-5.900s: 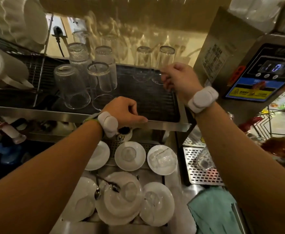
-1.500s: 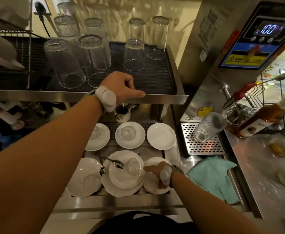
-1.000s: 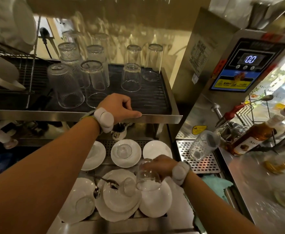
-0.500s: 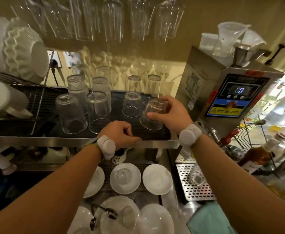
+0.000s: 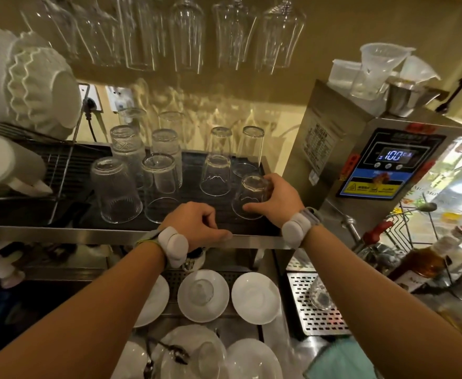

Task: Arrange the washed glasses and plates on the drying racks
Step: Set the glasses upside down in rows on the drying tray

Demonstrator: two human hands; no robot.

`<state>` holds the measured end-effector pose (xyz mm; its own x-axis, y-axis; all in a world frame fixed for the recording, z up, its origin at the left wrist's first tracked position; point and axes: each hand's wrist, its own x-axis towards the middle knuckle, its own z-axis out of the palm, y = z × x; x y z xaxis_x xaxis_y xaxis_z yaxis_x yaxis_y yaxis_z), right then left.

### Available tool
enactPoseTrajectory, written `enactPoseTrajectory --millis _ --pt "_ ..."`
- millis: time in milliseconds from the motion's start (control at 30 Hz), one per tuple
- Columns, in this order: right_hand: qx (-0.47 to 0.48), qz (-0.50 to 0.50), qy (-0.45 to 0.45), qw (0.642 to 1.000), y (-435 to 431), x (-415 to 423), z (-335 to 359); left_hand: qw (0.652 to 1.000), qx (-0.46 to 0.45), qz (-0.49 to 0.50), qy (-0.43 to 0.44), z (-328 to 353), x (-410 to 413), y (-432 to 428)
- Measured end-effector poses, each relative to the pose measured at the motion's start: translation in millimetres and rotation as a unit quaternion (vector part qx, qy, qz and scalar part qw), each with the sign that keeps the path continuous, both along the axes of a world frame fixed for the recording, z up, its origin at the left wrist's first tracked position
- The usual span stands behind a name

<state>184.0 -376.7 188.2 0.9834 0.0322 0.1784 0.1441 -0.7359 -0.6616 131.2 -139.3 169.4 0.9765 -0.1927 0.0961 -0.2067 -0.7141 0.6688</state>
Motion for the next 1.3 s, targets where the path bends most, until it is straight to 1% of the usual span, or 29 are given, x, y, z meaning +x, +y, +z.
enactPoseTrajectory --millis 133,333,633,733,833,900,933,1000,1067,1133,1200,1267,1300 --pt "-0.026 -0.020 -0.018 0.999 3.3 27.6 5.4 1.000 -0.003 -0.003 0.000 -0.2 0.5 0.0" --pt "-0.046 -0.034 -0.008 0.998 4.8 62.5 7.3 1.000 -0.007 -0.008 0.006 -0.1 0.2 0.8" --pt "-0.027 -0.033 -0.003 0.999 4.2 69.6 2.5 1.000 -0.011 -0.008 0.008 1.4 0.5 1.8" --pt "-0.027 -0.036 0.015 0.999 4.9 66.6 5.8 1.000 -0.008 -0.006 0.006 1.2 0.6 1.3" --pt "0.015 -0.071 0.009 0.997 7.4 52.4 16.6 1.000 -0.008 -0.009 0.001 3.6 3.1 0.3" --pt "0.082 -0.107 -0.028 0.991 15.7 31.7 25.5 1.000 -0.013 -0.012 0.004 4.3 1.5 0.5" --pt "0.131 -0.112 -0.050 0.984 21.4 19.5 31.1 1.000 -0.013 -0.011 0.005 5.2 1.2 0.2" --pt "0.236 -0.079 -0.080 0.965 35.3 -7.6 39.9 1.000 -0.008 -0.007 0.007 5.7 -0.7 0.1" --pt "0.300 -0.002 -0.072 0.951 44.0 -36.4 45.8 1.000 -0.002 -0.008 0.003 8.4 -2.7 -0.9" --pt "0.301 0.111 -0.003 0.947 52.7 -66.2 39.9 1.000 -0.015 -0.006 -0.022 9.0 -8.3 -0.4" --pt "0.250 0.191 0.064 0.947 60.8 -91.4 19.5 0.995 -0.073 0.002 -0.072 5.1 -20.3 2.2" --pt "0.232 0.206 0.107 0.944 62.4 -107.5 -5.9 0.985 -0.124 0.015 -0.121 -2.3 -35.7 4.0" --pt "0.242 0.204 0.129 0.940 62.9 -113.3 -19.6 0.980 -0.121 0.023 -0.154 -8.9 -46.2 6.9"
